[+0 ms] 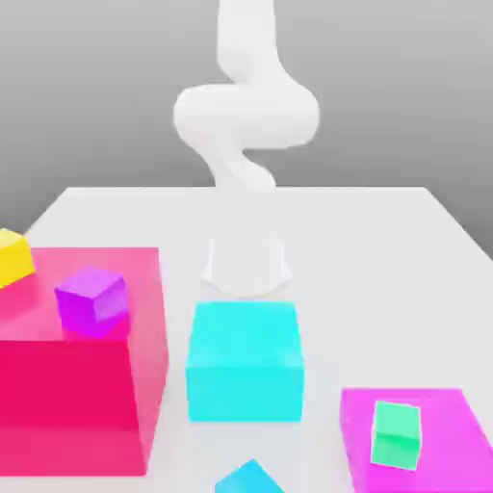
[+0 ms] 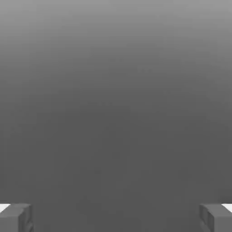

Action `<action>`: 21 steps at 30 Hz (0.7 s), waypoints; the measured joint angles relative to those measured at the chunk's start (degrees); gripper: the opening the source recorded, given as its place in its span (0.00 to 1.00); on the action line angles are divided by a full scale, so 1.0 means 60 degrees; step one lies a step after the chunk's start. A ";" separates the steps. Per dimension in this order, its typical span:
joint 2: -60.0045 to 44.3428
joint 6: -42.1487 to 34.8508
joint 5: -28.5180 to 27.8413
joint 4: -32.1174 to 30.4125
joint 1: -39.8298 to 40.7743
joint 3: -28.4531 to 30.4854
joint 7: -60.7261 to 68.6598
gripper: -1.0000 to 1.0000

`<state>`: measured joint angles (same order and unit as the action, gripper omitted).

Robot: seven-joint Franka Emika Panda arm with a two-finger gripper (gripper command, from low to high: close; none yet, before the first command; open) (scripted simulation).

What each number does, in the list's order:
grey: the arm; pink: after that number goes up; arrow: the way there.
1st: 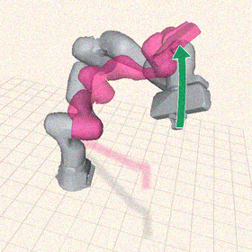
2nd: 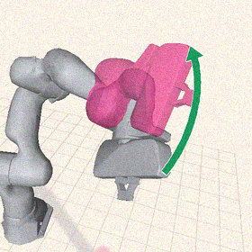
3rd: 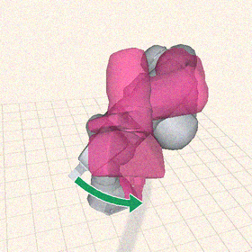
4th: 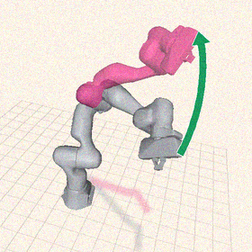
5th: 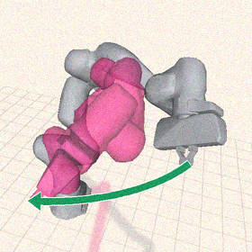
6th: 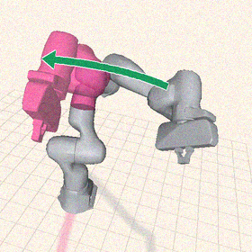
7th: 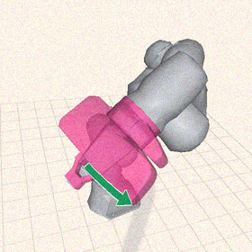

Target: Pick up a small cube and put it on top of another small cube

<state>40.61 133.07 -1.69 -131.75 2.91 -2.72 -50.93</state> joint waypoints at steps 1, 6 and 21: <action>-0.0377 0.0088 -0.0144 0.0004 0.0178 -0.0173 -0.0385 0.50; -0.2140 0.0520 -0.0821 0.0013 0.1025 -0.0987 -0.2173 0.50; -0.7290 0.1826 -0.2487 0.0033 0.1966 -0.1760 -0.7222 0.50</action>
<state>-3.13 144.02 -16.61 -131.55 14.70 -13.28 -94.26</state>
